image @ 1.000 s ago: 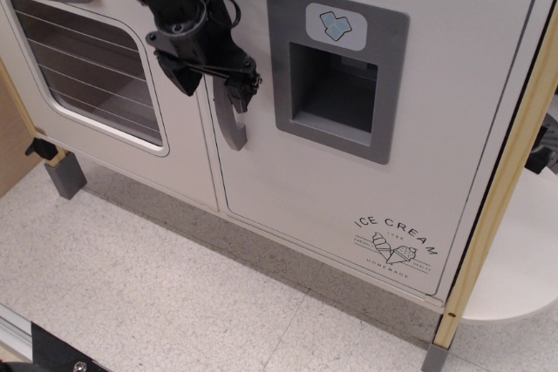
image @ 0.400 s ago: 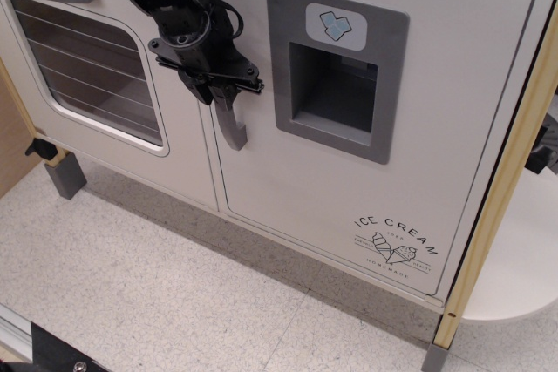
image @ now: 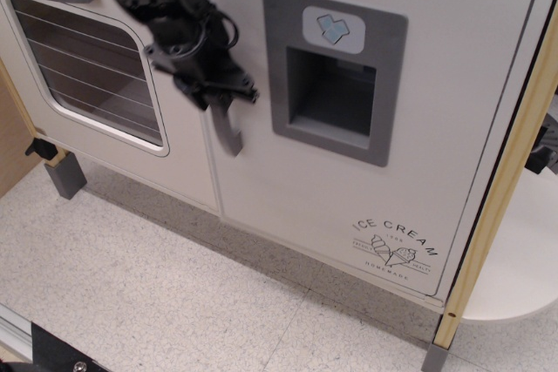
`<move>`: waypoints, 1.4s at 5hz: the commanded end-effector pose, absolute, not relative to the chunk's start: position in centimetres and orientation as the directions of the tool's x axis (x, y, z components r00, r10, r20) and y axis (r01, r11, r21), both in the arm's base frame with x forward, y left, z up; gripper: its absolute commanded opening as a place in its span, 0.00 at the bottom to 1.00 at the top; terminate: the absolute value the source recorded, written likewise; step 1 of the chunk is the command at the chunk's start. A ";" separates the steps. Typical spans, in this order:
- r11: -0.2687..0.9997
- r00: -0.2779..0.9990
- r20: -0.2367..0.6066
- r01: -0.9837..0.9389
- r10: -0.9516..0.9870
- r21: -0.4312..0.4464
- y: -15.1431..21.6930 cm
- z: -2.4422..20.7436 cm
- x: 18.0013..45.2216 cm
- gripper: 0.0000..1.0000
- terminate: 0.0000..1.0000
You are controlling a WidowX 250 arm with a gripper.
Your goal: Open fridge
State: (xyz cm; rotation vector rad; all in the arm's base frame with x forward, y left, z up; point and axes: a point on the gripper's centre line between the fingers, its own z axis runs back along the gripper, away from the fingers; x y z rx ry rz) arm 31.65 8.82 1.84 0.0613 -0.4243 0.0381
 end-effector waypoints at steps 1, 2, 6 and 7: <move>0.999 0.907 0.419 0.042 -0.048 0.024 7.4 4.5 27.7 0.00 0.00; 0.994 0.933 0.343 -0.102 0.111 -0.043 6.4 5.4 25.8 1.00 0.00; 0.891 0.870 0.194 -0.437 0.454 -0.125 14.4 5.3 22.0 1.00 0.00; 0.808 0.771 0.244 -0.574 0.588 -0.133 16.3 6.9 22.5 1.00 0.00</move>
